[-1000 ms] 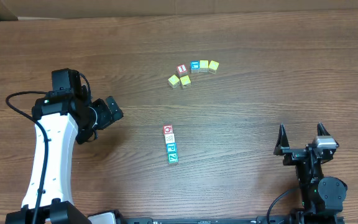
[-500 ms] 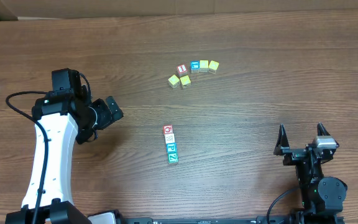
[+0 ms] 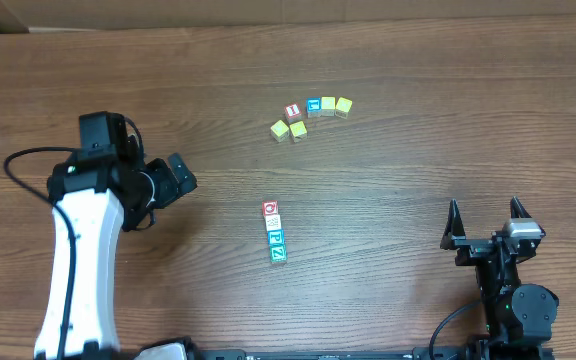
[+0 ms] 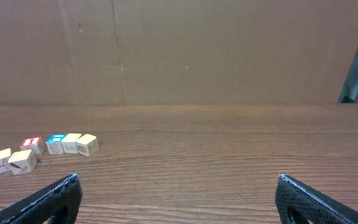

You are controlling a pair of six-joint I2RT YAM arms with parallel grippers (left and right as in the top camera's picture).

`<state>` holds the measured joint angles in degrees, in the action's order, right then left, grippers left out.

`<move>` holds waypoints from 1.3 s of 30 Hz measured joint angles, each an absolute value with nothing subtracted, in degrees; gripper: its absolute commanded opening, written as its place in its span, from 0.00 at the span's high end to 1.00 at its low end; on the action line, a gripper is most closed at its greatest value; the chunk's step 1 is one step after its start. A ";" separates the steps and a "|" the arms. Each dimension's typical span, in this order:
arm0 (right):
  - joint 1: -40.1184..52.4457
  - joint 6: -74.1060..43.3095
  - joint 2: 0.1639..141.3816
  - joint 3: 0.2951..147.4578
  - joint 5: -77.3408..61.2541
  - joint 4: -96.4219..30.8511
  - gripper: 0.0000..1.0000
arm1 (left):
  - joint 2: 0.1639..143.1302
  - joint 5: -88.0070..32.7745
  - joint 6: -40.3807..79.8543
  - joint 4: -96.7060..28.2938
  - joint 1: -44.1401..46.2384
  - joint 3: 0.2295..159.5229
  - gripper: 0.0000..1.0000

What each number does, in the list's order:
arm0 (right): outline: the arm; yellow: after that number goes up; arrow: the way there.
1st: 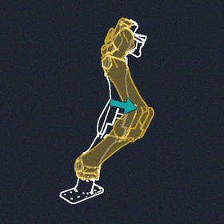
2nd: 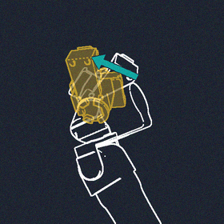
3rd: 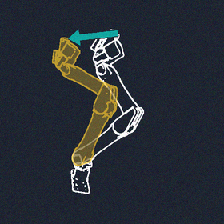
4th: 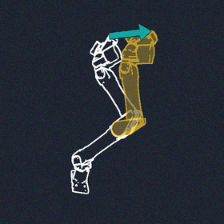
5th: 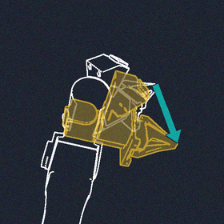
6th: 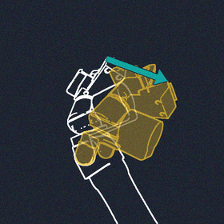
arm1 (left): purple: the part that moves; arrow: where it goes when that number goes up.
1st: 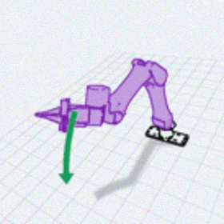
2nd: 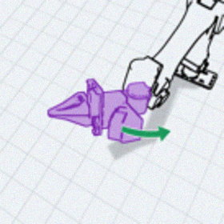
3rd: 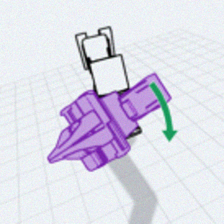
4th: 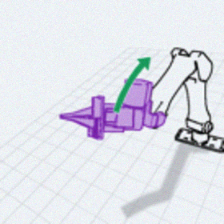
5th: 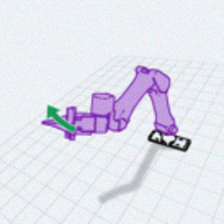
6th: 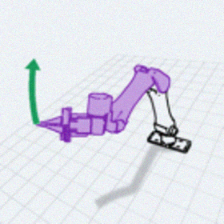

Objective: Flip 4 blocks

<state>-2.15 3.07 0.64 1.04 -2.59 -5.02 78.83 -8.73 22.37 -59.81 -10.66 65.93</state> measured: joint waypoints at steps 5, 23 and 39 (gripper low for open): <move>-2.15 3.05 0.64 1.04 -2.57 -5.04 0.00 | 68.51 -8.71 22.37 -59.81 -10.66 65.93 0.00; -2.15 3.05 0.64 1.04 -2.57 -5.02 0.00 | 43.66 -7.81 22.37 -59.83 -10.66 65.93 0.00; -2.15 3.07 0.64 1.04 -2.59 -4.99 0.00 | 19.90 -6.15 22.37 -58.37 -10.63 60.05 0.00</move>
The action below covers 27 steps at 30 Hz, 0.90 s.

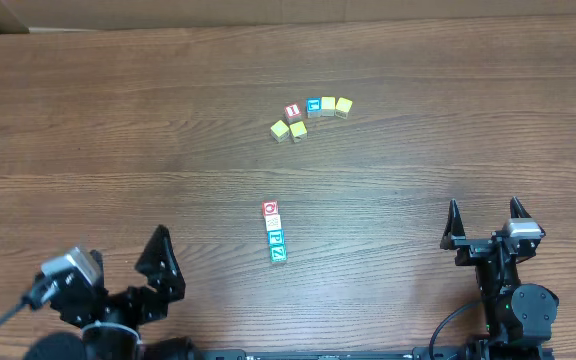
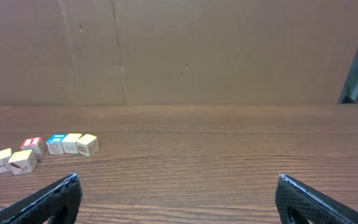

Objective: Flip 4 blocks

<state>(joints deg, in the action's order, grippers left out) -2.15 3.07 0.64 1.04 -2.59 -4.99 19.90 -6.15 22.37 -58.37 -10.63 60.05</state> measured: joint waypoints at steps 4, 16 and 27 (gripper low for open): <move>-2.15 3.09 0.64 1.04 -2.59 -4.99 0.00 | 13.43 -6.11 22.37 -50.24 -10.22 53.56 0.00; -2.15 3.09 0.62 1.04 -2.59 -4.97 0.00 | 1.10 -6.15 23.38 -12.25 -8.32 31.86 0.00; -2.15 3.20 0.62 1.04 -2.57 -4.99 0.00 | 0.89 -6.20 24.08 18.70 -8.21 15.33 0.00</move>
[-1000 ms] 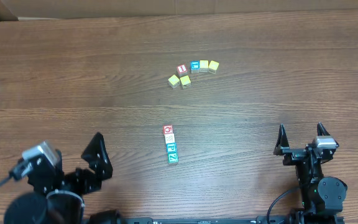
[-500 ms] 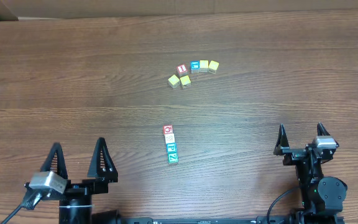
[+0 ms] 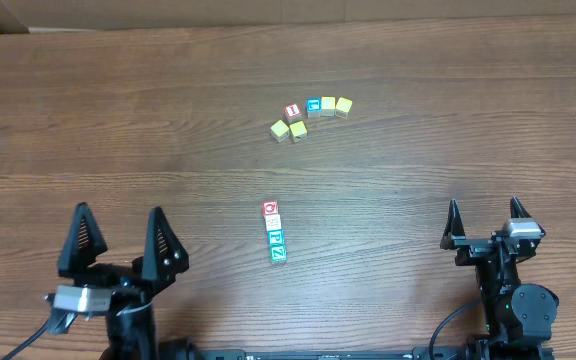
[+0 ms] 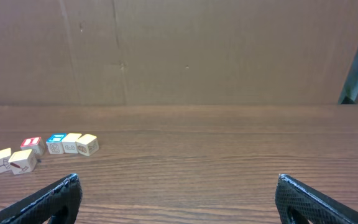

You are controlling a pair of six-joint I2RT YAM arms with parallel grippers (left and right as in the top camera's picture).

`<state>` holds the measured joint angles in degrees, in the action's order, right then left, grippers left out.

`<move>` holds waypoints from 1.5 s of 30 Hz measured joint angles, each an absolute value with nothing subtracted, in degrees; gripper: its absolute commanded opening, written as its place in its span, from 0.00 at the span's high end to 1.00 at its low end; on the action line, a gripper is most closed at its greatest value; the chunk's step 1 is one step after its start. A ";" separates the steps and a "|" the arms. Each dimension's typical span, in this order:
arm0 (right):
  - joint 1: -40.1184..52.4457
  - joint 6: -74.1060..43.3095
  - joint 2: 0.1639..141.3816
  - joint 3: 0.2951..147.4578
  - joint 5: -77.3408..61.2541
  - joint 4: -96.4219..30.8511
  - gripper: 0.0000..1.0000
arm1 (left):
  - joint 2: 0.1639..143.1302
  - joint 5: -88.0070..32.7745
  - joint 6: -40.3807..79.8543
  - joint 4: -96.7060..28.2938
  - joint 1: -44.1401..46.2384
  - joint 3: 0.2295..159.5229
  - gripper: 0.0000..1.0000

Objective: Flip 4 blocks

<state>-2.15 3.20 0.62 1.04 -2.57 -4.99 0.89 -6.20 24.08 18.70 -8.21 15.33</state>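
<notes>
A column of small picture blocks (image 3: pixel 275 231) stands in a line at the table's middle, red-faced one on top, green-faced one at the near end. A second cluster of blocks (image 3: pixel 310 114) lies farther back, red, blue and yellow; the right wrist view shows that cluster of blocks (image 4: pixel 45 150) at its left. My left gripper (image 3: pixel 119 235) rests open at the near left, well left of the column. My right gripper (image 3: pixel 485 217) sits open at the near right, nothing between its fingers (image 4: pixel 55 198).
The wooden table (image 3: pixel 448 110) runs to a cardboard wall (image 4: pixel 185 50) at the back. A cardboard edge shows at the far left corner.
My left arm has drawn further back and turned, so its open fingers now point up the table at the near left. The blocks and right gripper are unchanged.
My left arm first reached out over the left of the table, its gripper left of the block column. Then it was pulled back low at the near left edge. Now it rests there, open. No block has shifted and the right arm stayed still.
</notes>
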 measured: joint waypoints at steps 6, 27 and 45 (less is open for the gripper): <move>-2.15 3.25 0.62 1.04 -2.59 -4.97 0.00 | 0.89 -6.63 24.10 21.06 -8.21 6.72 0.00; -2.15 3.22 0.64 1.04 -2.59 -4.95 0.00 | 0.75 -6.55 15.00 -3.75 -6.72 0.47 0.00; -2.15 3.22 0.62 1.04 -2.59 -4.97 0.00 | 0.75 -6.55 13.08 -3.77 -5.21 0.47 0.00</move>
